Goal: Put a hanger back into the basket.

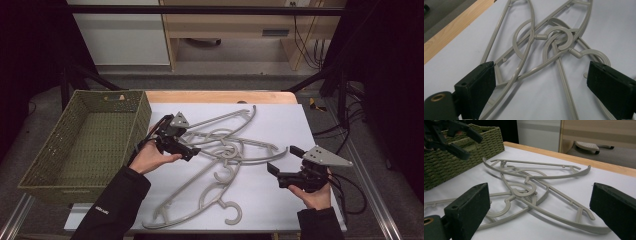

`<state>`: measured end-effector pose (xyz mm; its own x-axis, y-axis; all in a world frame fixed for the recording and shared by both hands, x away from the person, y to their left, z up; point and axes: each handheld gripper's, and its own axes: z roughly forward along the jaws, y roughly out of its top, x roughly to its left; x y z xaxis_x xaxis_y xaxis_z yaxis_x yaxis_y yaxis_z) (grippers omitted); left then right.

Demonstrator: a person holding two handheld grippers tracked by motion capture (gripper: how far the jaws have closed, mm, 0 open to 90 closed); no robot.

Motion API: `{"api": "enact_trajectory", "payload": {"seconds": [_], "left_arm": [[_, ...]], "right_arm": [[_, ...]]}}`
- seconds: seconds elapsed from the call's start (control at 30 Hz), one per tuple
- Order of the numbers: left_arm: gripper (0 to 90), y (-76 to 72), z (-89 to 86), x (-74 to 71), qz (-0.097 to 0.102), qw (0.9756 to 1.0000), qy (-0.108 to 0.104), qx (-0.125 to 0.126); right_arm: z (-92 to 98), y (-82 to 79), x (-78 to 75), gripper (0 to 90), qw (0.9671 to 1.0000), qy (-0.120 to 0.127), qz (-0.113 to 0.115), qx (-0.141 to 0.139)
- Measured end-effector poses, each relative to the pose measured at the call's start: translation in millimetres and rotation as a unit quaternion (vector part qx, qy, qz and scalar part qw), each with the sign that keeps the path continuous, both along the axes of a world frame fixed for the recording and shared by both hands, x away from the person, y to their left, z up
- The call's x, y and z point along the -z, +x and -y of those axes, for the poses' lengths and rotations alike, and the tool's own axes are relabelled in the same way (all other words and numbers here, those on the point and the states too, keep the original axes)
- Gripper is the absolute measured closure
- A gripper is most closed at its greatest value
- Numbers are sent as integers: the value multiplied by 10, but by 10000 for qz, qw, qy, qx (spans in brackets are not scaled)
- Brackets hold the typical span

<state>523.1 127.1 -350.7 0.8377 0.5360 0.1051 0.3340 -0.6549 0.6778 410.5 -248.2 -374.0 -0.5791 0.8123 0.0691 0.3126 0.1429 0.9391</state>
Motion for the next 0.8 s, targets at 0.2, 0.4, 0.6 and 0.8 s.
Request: {"api": "enact_trajectory", "payload": {"seconds": [0.2,0.4,0.6,0.8], "left_arm": [[94,131,120,56,-62,9999,113,94],[120,263,209,147,-135,9998,160,78],[126,427,254,291,-233,9993,264,-82],[135,577,290,410,-367,9985,340,-216]], "right_arm": [[-15,6,8,34,10000,-1,-9,-14],[-18,9,13,34,10000,-27,-24,-22],[-28,16,20,34,10000,-37,-55,-27],[-44,23,29,35,10000,-34,-59,-33]]}}
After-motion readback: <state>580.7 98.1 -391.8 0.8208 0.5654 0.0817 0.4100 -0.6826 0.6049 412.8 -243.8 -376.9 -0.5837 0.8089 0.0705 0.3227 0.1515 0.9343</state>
